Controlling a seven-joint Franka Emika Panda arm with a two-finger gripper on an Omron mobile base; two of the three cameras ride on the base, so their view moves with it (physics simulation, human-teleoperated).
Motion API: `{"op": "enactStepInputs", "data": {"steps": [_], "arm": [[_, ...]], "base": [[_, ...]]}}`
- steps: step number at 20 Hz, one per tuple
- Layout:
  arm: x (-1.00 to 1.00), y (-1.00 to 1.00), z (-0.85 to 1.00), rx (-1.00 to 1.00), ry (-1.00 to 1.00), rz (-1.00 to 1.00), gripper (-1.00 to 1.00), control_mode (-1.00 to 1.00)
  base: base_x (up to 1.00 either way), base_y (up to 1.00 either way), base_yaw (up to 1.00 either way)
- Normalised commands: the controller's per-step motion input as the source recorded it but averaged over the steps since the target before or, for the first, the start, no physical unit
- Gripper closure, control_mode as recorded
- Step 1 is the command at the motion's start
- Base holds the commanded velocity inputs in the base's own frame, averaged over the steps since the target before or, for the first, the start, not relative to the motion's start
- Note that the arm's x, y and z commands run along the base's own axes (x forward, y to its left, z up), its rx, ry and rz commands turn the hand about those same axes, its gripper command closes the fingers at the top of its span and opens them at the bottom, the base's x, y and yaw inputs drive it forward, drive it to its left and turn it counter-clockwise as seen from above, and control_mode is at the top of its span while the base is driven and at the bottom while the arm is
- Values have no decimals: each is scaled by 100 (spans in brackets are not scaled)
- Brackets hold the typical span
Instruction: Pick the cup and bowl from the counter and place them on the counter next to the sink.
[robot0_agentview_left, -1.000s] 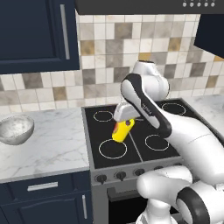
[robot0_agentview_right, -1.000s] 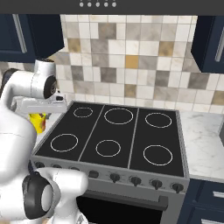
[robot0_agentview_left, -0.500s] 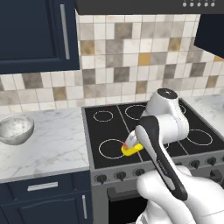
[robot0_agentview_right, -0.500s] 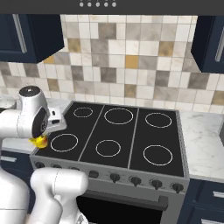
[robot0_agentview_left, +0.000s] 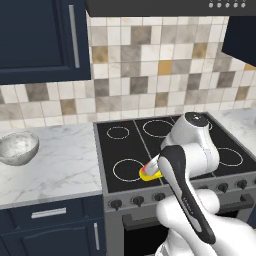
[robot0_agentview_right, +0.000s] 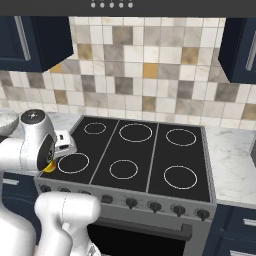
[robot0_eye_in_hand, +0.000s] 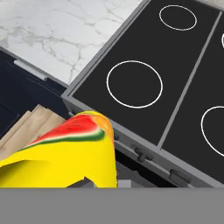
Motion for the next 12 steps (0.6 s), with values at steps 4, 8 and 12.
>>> {"op": "enactStepInputs", "data": {"steps": [4,8,12], "arm": [[0,0,0,0,0,0,100,-100],[0,0,0,0,0,0,100,100],[0,0,0,0,0,0,100,100]], "base": [[0,0,0],[-10,0,0],[-73,0,-4]]}}
